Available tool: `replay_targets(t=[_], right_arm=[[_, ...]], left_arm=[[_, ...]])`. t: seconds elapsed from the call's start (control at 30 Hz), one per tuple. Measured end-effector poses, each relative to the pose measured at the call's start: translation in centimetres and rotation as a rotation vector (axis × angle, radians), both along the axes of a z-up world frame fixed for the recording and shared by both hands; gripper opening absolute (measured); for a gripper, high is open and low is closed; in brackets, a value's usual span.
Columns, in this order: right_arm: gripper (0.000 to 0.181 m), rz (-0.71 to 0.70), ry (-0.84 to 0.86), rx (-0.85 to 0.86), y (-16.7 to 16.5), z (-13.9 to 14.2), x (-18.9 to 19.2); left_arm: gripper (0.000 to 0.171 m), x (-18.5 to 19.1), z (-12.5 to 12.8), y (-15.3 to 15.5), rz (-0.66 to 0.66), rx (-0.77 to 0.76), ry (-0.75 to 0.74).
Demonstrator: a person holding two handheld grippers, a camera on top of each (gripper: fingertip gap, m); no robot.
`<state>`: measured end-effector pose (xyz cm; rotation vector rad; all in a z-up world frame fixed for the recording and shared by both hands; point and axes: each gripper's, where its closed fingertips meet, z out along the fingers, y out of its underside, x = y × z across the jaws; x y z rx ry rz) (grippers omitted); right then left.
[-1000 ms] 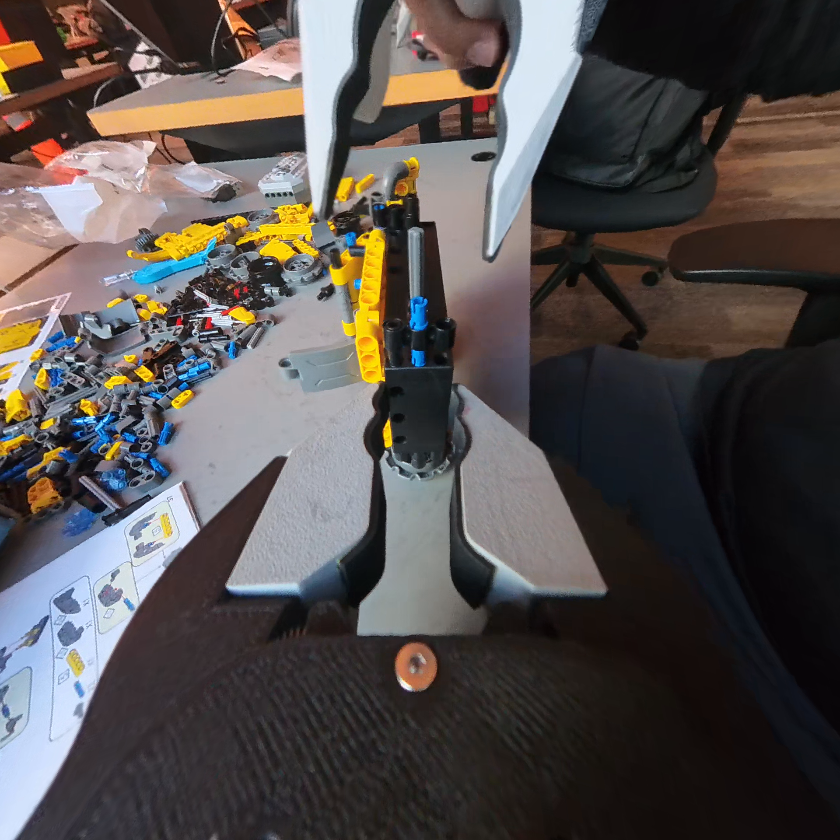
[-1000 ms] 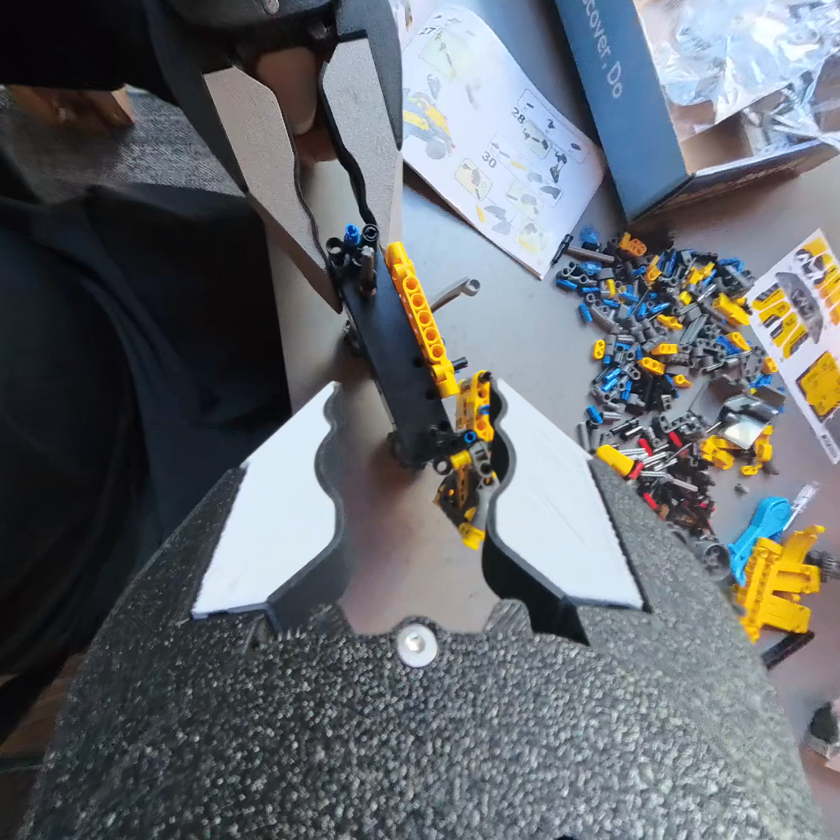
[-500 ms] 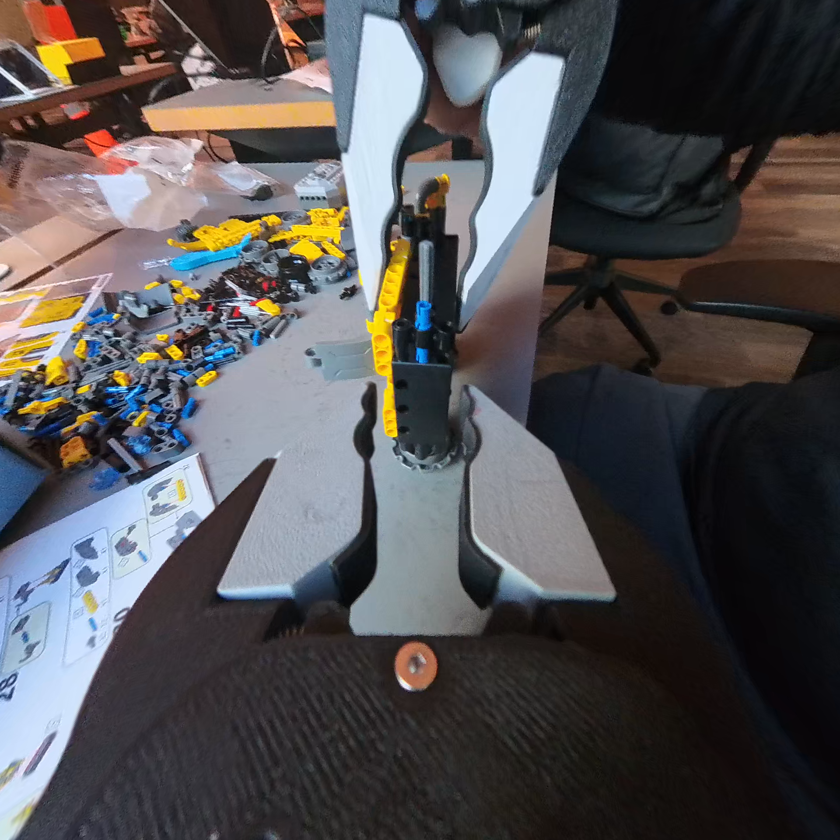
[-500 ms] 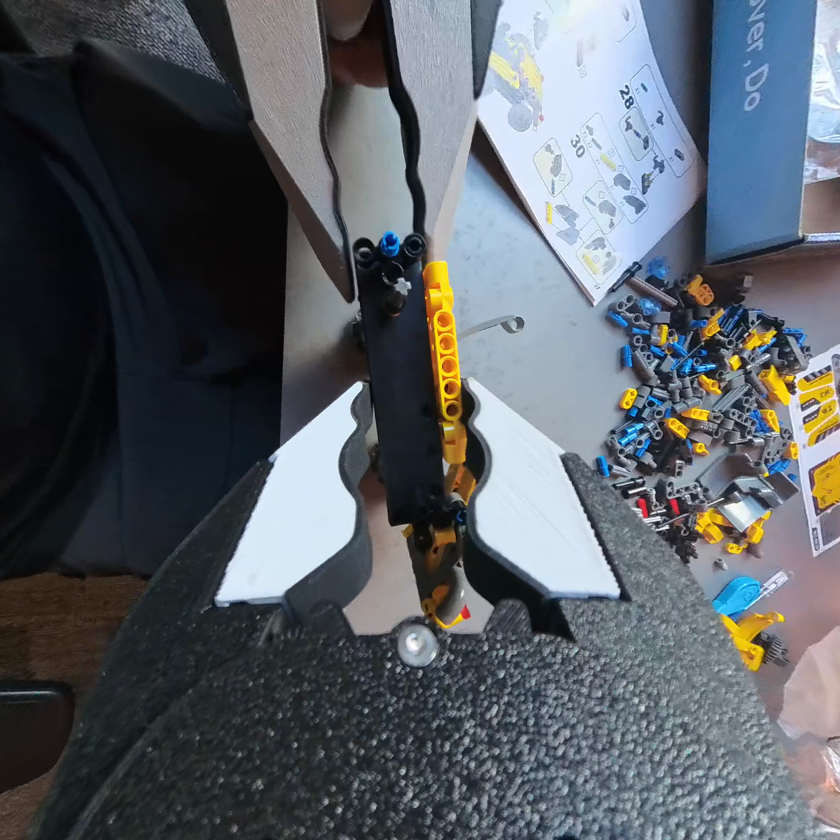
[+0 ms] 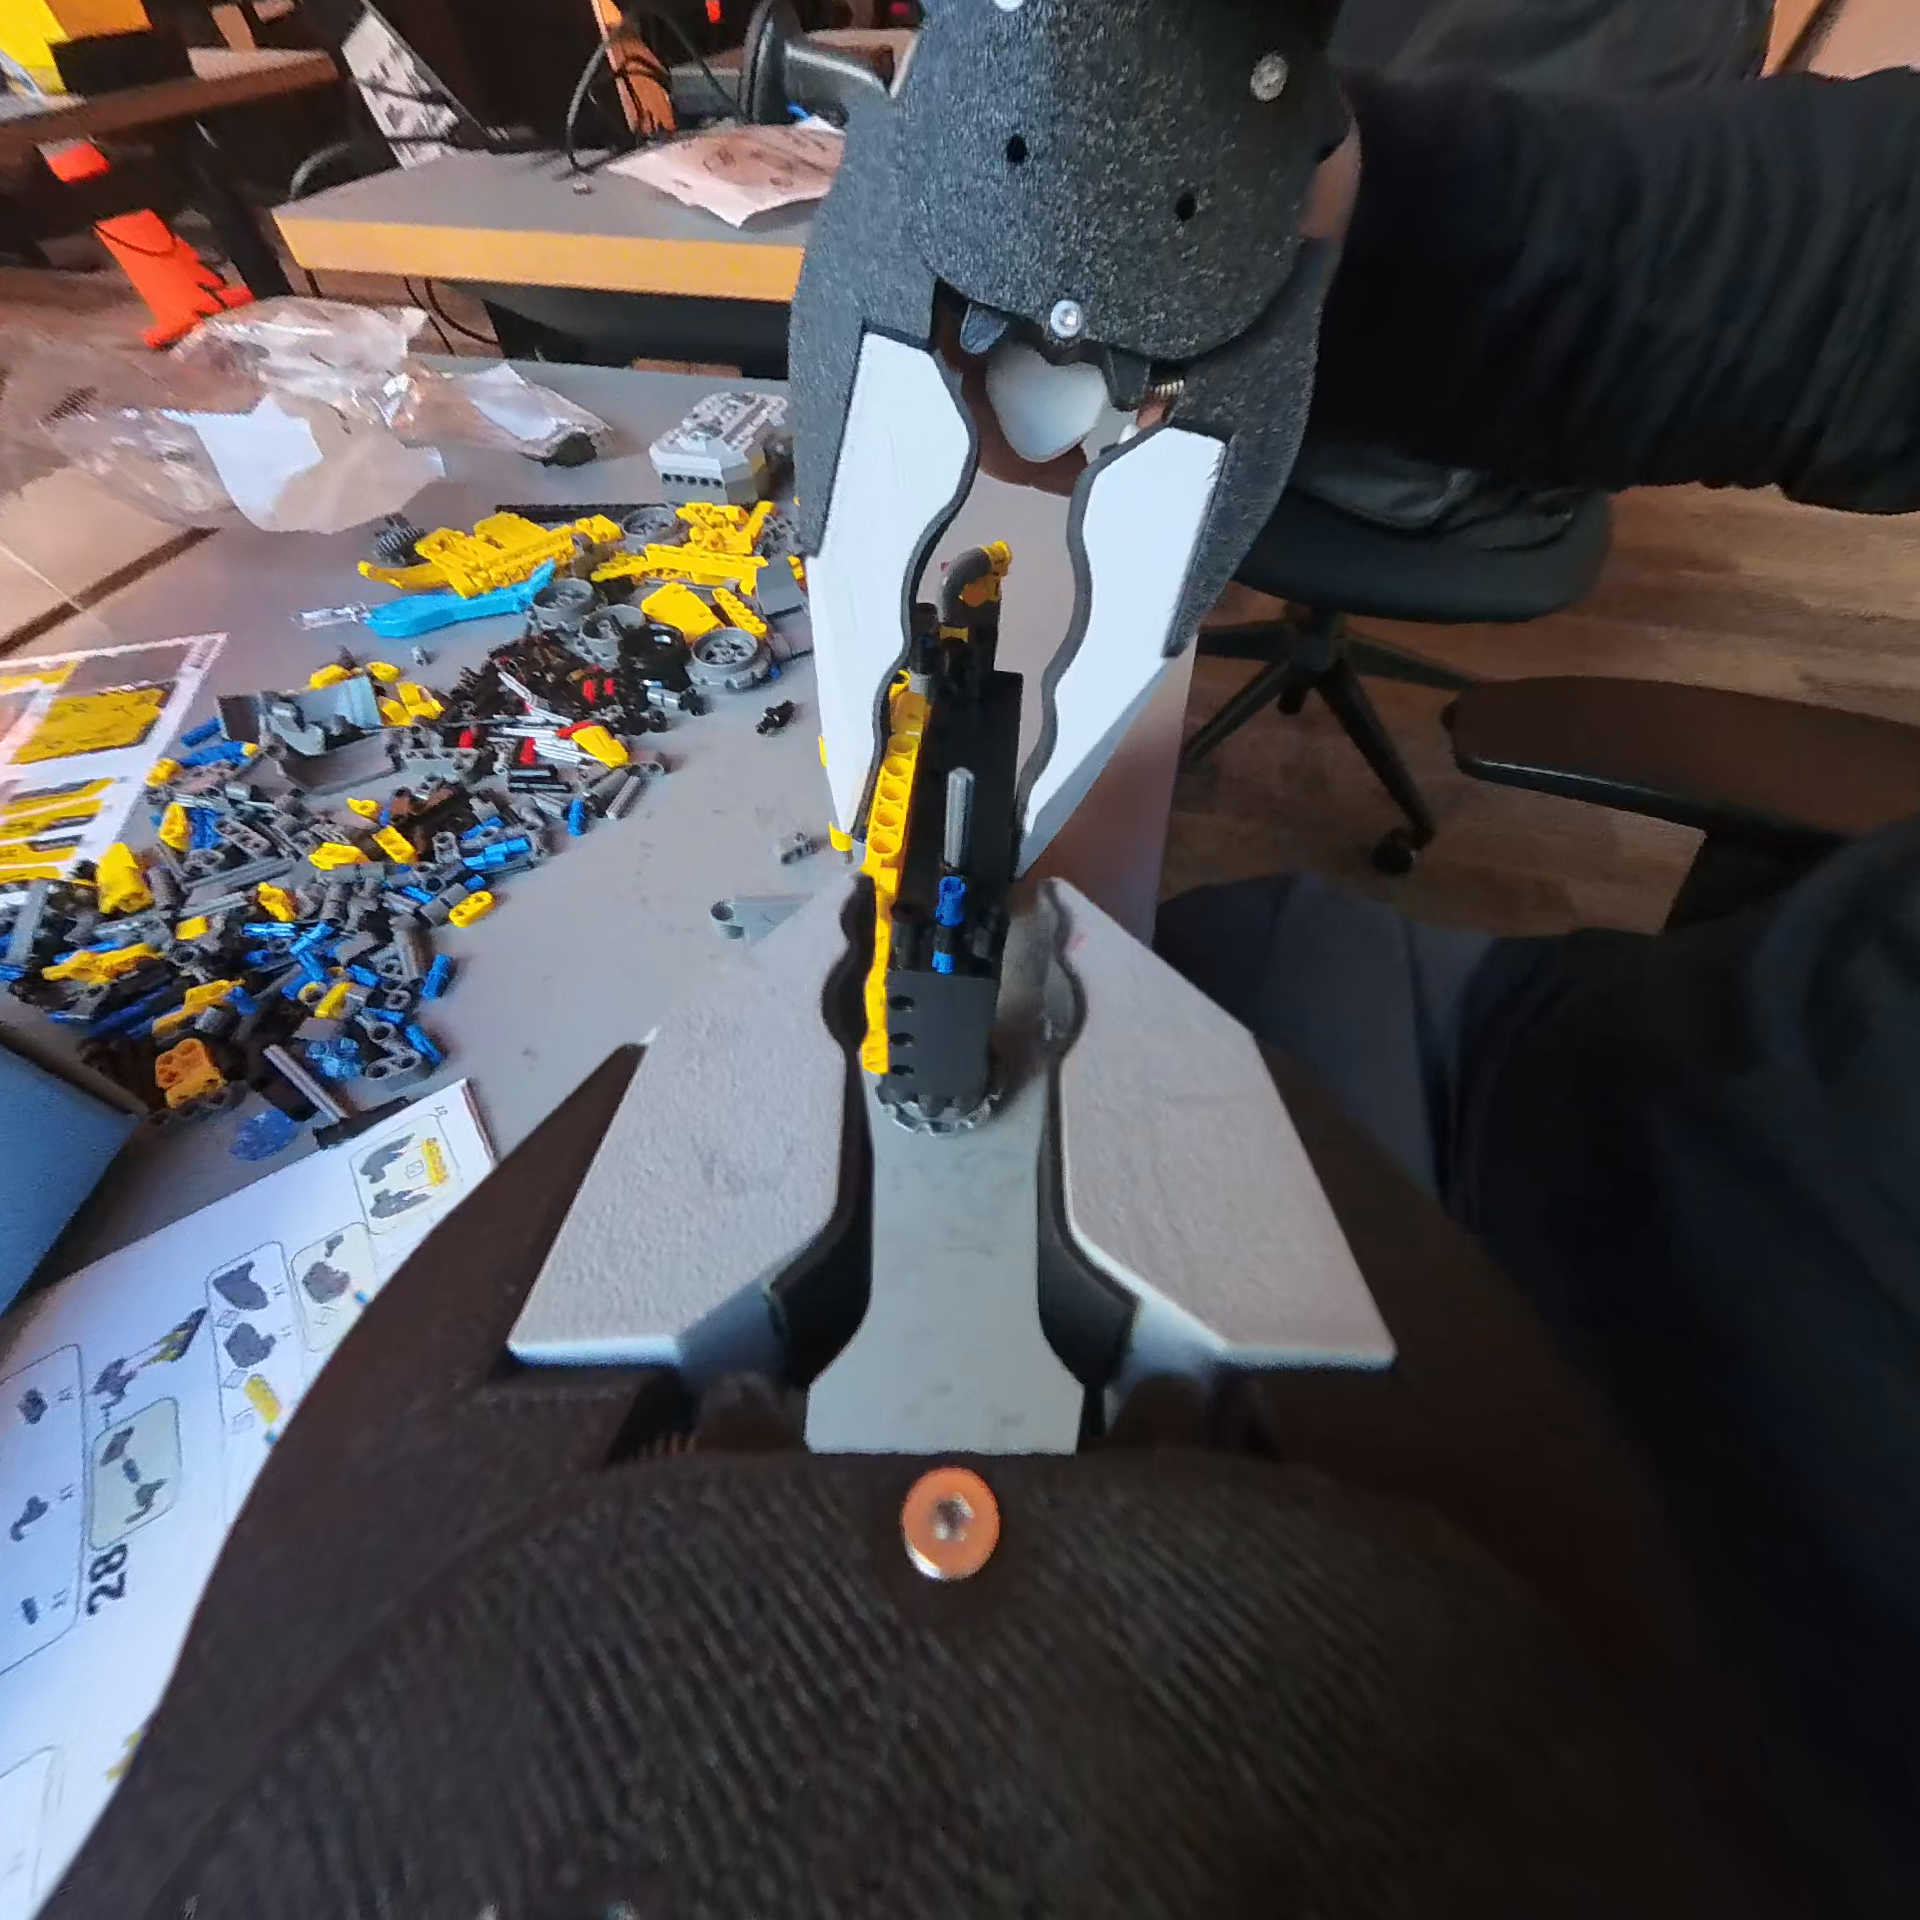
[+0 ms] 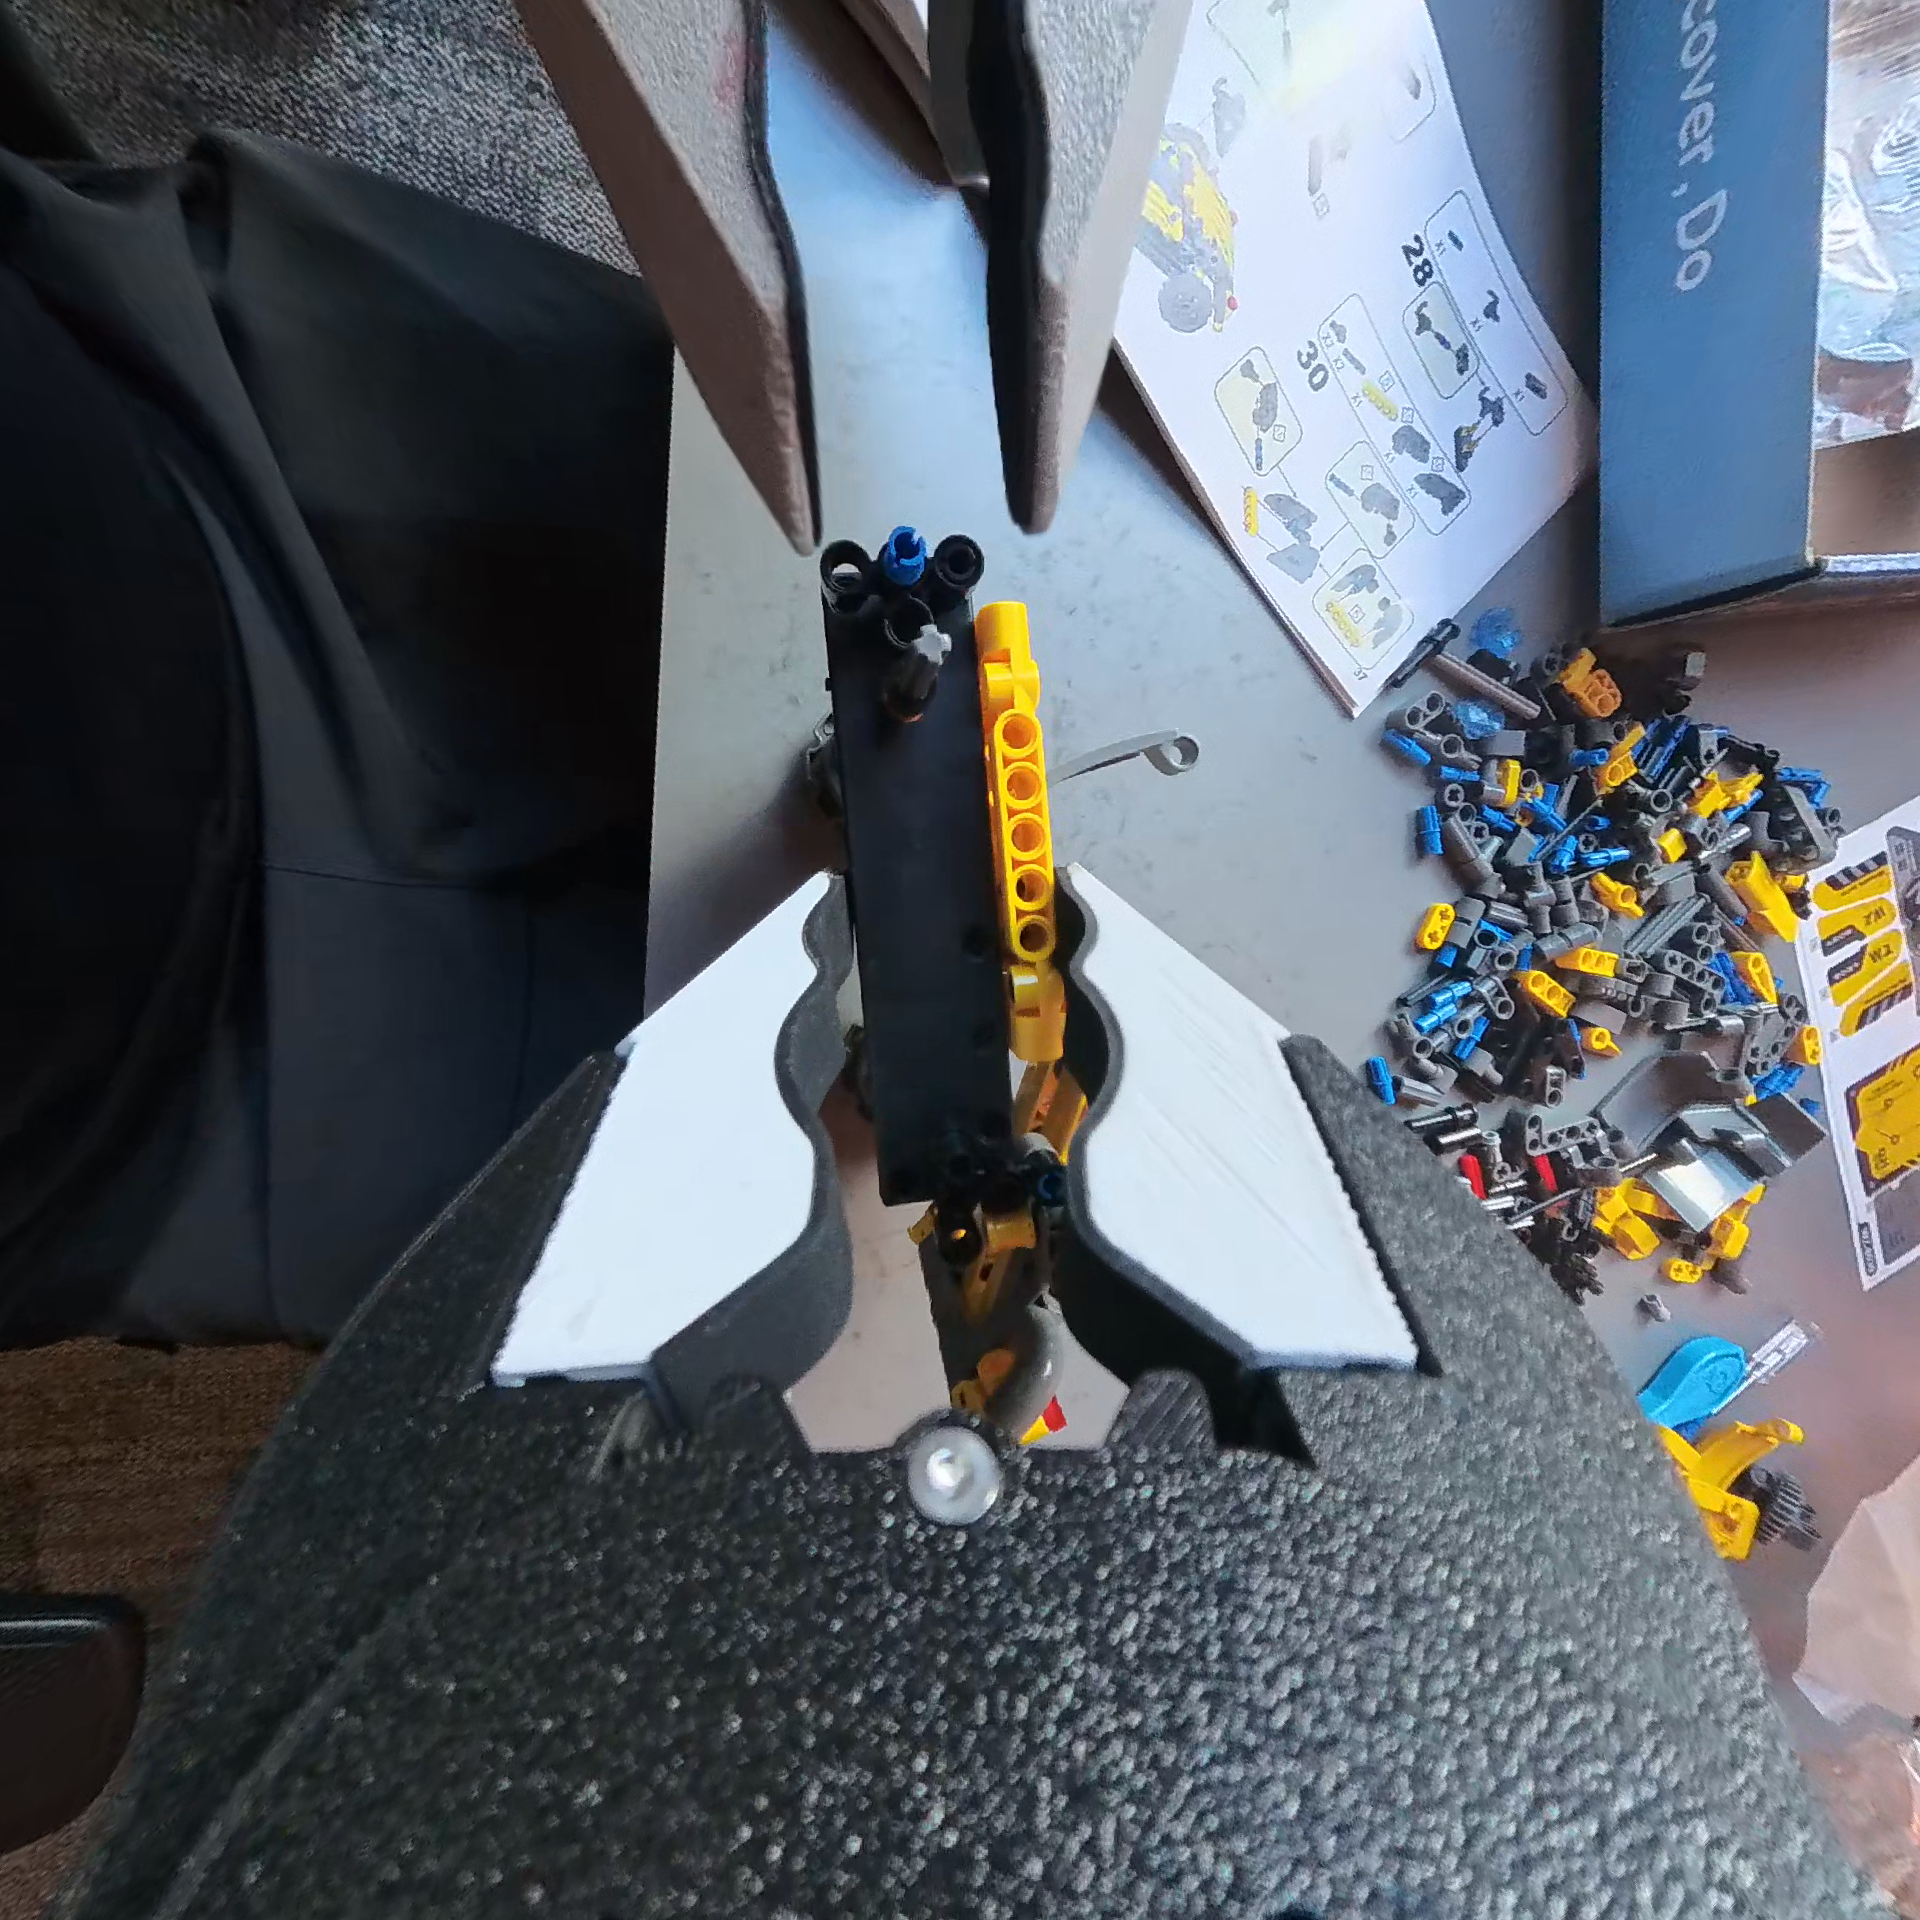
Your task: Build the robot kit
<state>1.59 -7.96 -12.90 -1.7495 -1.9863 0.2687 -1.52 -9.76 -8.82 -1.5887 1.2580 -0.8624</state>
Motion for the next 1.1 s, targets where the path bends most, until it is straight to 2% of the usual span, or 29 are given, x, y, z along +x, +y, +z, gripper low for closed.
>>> replay_targets(t=[0.07, 0.13, 0.37, 0.7, 0.87, 1.0, 1.1], right_arm=[[0.038, -0.003, 0.004, -0.006, 0.0, 0.0, 0.0], [0.038, -0.001, 0.010, -0.007, 0.0, 0.0, -0.1], [0.038, 0.011, 0.010, 0.000, 0.0, 0.0, -0.1], [0.038, -0.006, 0.011, -0.023, 0.0, -0.1, -0.1], [0.041, -0.017, 0.025, -0.028, 0.2, 0.1, 0.0], [0.051, -0.048, 0.083, -0.043, 0.7, 1.6, 0.2], [0.044, -0.023, 0.179, -0.053, 0.0, 3.7, -0.7]], left_arm=[[0.028, 0.1, -0.5, 0.0, 0.002, -0.011, 0.018], [0.020, 0.1, -0.8, 0.3, 0.019, 0.008, 0.024], [0.020, 0.1, -0.9, 0.2, -0.006, 0.060, 0.015], [0.021, 0.0, -0.8, 0.6, -0.059, -0.056, -0.150], [0.021, 0.1, -0.8, 0.6, -0.055, -0.029, -0.108], [0.021, 0.0, -0.8, 0.6, -0.054, -0.038, -0.110], [0.021, 0.1, -0.8, 0.5, -0.058, -0.034, -0.108]])
